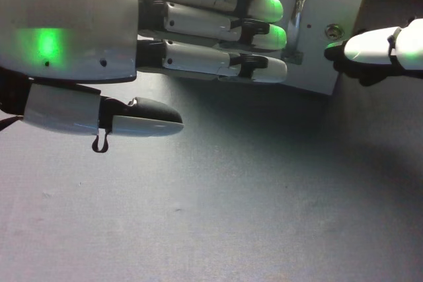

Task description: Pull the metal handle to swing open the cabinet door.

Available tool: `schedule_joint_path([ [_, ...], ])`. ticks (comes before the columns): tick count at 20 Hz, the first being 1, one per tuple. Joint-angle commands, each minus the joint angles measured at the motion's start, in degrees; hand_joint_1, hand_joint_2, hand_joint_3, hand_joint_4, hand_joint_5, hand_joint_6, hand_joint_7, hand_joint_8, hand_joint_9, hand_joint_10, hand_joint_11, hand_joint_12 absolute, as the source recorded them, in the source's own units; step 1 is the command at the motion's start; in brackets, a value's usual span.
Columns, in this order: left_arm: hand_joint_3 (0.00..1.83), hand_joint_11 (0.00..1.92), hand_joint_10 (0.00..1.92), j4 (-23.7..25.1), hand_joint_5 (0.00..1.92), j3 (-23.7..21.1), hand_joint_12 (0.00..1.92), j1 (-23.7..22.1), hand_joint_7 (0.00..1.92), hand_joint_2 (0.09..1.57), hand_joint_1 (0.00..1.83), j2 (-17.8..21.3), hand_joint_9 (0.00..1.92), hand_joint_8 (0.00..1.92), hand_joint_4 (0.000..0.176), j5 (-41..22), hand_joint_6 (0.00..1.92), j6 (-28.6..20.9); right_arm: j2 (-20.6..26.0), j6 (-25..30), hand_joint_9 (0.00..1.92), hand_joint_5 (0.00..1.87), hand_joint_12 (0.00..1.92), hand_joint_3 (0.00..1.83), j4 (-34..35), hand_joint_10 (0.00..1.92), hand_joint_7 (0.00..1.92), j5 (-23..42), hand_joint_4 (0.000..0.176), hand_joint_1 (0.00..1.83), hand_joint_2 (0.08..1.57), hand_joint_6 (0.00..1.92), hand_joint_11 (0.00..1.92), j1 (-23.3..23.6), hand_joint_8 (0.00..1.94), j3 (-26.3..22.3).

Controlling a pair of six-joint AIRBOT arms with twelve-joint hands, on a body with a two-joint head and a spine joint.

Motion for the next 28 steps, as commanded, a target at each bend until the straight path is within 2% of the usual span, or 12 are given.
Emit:
schedule_joint_path([
  [1,0.07,0.00,0.00,-5.56,0.26,-0.12,0.74,-0.51,0.29,1.57,0.00,0.57,0.27,0.00,0.000,-1.45,0.00,0.59,0.76,0.22,0.30,0.33,0.83,0.00,-1.00,0.00,0.33,6.15,0.000,0.00,1.50,0.00,0.00,0.28,0.00,0.32],
  [2,0.07,0.00,0.00,-5.56,0.26,-0.12,0.74,-0.51,0.28,1.57,0.00,0.57,0.27,0.00,0.000,-1.45,0.00,0.59,1.01,0.21,0.30,0.33,0.83,0.00,-3.03,0.00,0.34,6.14,0.000,0.00,1.50,0.00,0.00,0.28,0.00,0.56],
  [5,0.07,0.00,0.00,-5.56,0.25,-0.12,0.74,-0.51,0.28,1.57,0.00,0.57,0.27,0.00,0.000,-1.45,0.00,0.59,2.05,-4.40,0.29,0.34,0.80,0.00,-10.26,0.00,0.33,5.70,0.000,0.00,1.50,0.00,0.00,0.22,0.00,2.07],
  [9,0.07,0.00,0.00,-5.56,0.26,-0.12,0.73,-0.51,0.28,1.57,0.00,0.57,0.27,0.00,0.000,-1.45,0.00,0.59,2.30,-4.55,0.29,0.33,0.78,0.00,-15.88,0.00,0.33,5.74,0.000,0.00,1.50,0.00,0.00,0.19,0.00,3.49],
  [19,0.08,0.00,0.00,-5.56,0.25,-0.12,0.72,-0.51,0.27,1.57,0.00,0.57,0.26,0.00,0.000,-1.45,0.00,0.59,-0.35,-4.66,0.29,0.34,0.80,0.00,-19.22,0.00,0.33,7.66,0.000,0.00,1.50,0.00,0.00,0.14,0.00,11.67],
  [28,0.07,0.00,0.00,-5.56,0.25,-0.12,0.74,-0.51,0.28,1.57,0.00,0.57,0.27,0.00,0.000,-1.45,0.00,0.59,-4.05,-4.66,0.29,0.34,0.78,0.00,-15.55,0.00,0.33,13.71,0.000,0.00,1.51,0.00,0.00,3.83,0.00,13.11],
])
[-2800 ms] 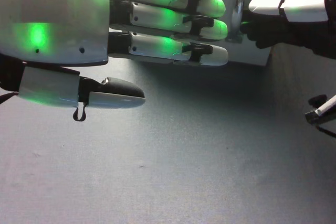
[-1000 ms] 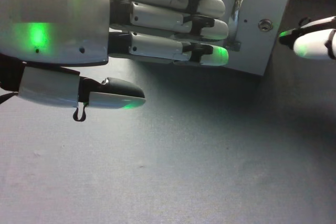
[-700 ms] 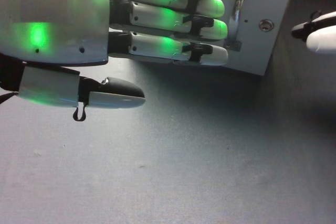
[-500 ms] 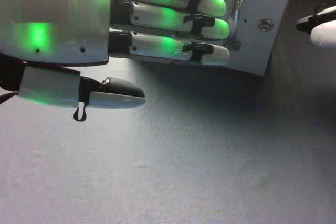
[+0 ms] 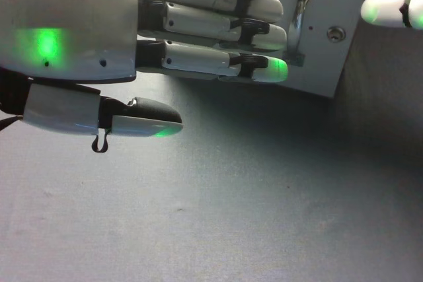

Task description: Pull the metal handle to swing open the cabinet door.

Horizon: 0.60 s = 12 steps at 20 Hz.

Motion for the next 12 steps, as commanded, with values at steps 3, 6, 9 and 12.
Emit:
schedule_joint_path([
  [3,0.07,0.00,0.00,-5.54,0.25,-0.12,0.74,-0.51,0.29,1.57,0.00,0.55,0.27,0.00,0.000,-1.43,0.00,0.61,-0.07,0.35,0.29,0.34,0.78,0.00,1.07,0.00,0.33,7.81,0.000,0.00,1.50,0.00,0.00,1.19,0.00,0.75],
  [6,0.07,0.00,0.00,-5.54,0.25,-0.12,0.74,-0.51,0.28,1.57,0.00,0.55,0.27,0.00,0.000,-1.43,0.00,0.61,-0.10,0.35,0.29,0.34,0.79,0.00,0.83,0.00,0.34,8.27,0.000,0.00,1.50,0.00,0.00,1.19,0.00,0.63],
  [9,0.07,0.00,0.00,-5.54,0.25,-0.12,0.73,-0.51,0.28,1.57,0.00,0.55,0.27,0.00,0.000,-1.43,0.00,0.61,0.32,0.35,0.29,0.34,0.79,0.00,0.50,0.00,0.34,8.26,0.000,0.00,1.51,0.00,0.00,1.18,0.00,0.13],
  [12,0.07,0.00,0.00,-5.54,0.26,-0.12,0.74,-0.51,0.29,1.57,0.00,0.55,0.28,0.00,0.000,-1.43,0.00,0.61,0.82,0.35,0.29,0.33,0.79,0.00,-1.14,0.00,0.34,8.27,0.000,0.00,1.51,0.00,0.00,1.17,0.00,-0.57],
])
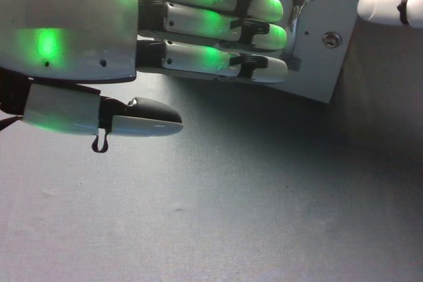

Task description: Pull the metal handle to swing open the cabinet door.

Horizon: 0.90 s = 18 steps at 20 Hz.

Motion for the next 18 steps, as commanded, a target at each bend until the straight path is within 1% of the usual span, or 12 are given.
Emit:
schedule_joint_path([
  [1,0.07,0.00,0.00,-5.56,0.25,-0.10,0.74,-0.51,0.29,1.57,0.00,0.57,0.28,0.00,0.000,-1.47,0.00,0.61,0.80,0.40,0.29,0.33,0.79,0.00,0.53,0.00,0.33,6.74,0.000,0.00,1.51,0.00,0.00,0.93,0.00,-0.16],
  [9,0.06,0.00,0.01,-5.56,0.28,-0.10,0.76,-0.51,0.31,1.57,0.00,0.57,0.29,0.01,0.000,-1.47,0.01,0.61,2.05,0.40,0.31,0.34,0.81,0.00,-2.61,0.01,0.35,6.66,0.000,0.00,1.50,0.00,0.00,0.77,0.01,-3.26],
  [12,0.06,0.00,0.00,-5.56,0.28,-0.10,0.72,-0.51,0.31,1.57,0.00,0.57,0.29,0.00,0.000,-1.47,0.00,0.61,2.41,0.40,0.31,0.34,0.81,0.00,-3.88,0.01,0.36,6.67,0.000,0.00,1.50,0.00,0.00,0.58,0.01,-4.34],
  [14,0.06,0.00,0.00,-5.56,0.28,-0.10,0.68,-0.51,0.30,1.57,0.00,0.57,0.27,0.00,0.000,-1.47,0.00,0.61,2.58,0.40,0.33,0.36,0.85,0.00,-4.58,0.01,0.38,6.69,0.000,0.00,1.50,0.01,0.00,0.49,0.01,-4.57],
  [15,0.06,0.00,0.00,-5.56,0.29,-0.10,0.67,-0.51,0.30,1.57,0.00,0.57,0.28,0.00,0.000,-1.47,0.00,0.61,2.66,0.40,0.35,0.37,0.89,0.00,-4.75,0.01,0.40,6.69,0.000,0.00,1.50,0.01,0.00,0.49,0.01,-4.67],
  [18,0.05,0.00,0.00,-5.56,0.30,-0.10,0.67,-0.51,0.32,1.57,0.00,0.57,0.29,0.01,0.000,-1.47,0.01,0.61,2.99,0.40,0.35,0.37,0.91,0.00,-5.68,0.01,0.39,6.70,0.000,0.00,1.51,0.01,0.00,0.50,0.00,-5.33],
])
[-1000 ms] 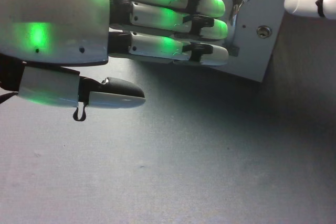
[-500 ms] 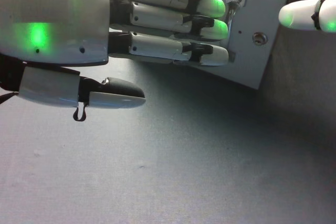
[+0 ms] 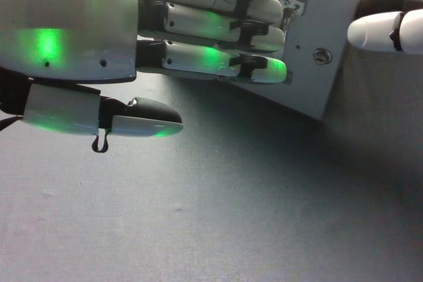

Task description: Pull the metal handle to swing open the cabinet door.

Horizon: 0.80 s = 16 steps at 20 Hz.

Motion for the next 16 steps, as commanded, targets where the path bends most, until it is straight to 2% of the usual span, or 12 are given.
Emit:
schedule_joint_path([
  [1,0.04,0.00,0.00,-5.56,0.32,-0.12,0.68,-0.51,0.33,1.57,0.00,0.55,0.29,0.01,0.000,-1.47,0.01,0.61,0.50,0.38,0.35,0.38,0.93,0.00,0.58,0.01,0.40,6.62,0.000,0.00,1.51,0.01,0.00,0.53,0.01,-0.17],
  [8,0.04,0.00,0.00,-5.56,0.38,-0.12,0.80,-0.51,0.38,1.57,0.00,0.55,0.34,0.00,0.000,-1.47,0.00,0.61,0.65,0.38,0.39,0.40,1.02,0.00,-2.88,0.01,0.43,8.55,0.000,0.00,1.51,0.00,0.00,0.53,0.00,-1.45],
  [16,0.05,0.00,0.00,-5.56,0.39,-0.12,0.82,-0.51,0.39,1.57,0.00,0.55,0.35,0.00,0.000,-1.47,0.00,0.61,0.38,0.39,0.41,0.42,1.06,0.00,-8.30,0.01,0.45,12.06,0.000,0.00,1.51,0.01,0.00,0.04,0.01,-3.11],
])
